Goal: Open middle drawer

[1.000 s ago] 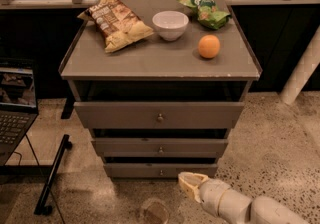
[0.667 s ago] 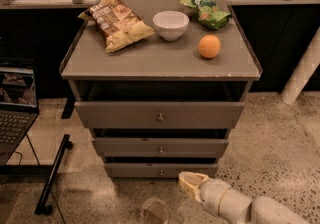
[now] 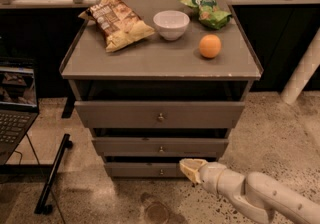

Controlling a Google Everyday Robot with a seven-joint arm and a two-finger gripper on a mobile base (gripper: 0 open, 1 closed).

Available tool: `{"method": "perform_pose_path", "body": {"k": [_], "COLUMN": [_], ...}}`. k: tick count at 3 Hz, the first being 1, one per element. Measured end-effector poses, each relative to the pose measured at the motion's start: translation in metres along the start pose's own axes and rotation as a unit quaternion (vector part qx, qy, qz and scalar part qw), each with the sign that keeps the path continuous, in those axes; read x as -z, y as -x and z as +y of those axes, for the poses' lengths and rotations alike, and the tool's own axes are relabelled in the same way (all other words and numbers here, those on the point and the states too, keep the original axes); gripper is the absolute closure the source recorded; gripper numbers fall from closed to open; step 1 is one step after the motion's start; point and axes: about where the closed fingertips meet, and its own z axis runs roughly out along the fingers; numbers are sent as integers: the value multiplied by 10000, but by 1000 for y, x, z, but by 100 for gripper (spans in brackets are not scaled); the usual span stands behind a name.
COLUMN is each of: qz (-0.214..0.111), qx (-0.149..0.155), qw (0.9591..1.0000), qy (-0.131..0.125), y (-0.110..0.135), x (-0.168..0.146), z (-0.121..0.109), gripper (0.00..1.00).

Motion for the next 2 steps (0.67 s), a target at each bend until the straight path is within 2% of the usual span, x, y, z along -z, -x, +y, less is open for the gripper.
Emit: {"method": "perform_pose_path", "body": {"k": [1,2], "qz": [38,-45], "qx": [88,105], "qw": [9999,9985], "qy": [-124,-535], "y": [5,16], "x": [-20,-27], "z": [-40,-82], "gripper": [100,100]}}
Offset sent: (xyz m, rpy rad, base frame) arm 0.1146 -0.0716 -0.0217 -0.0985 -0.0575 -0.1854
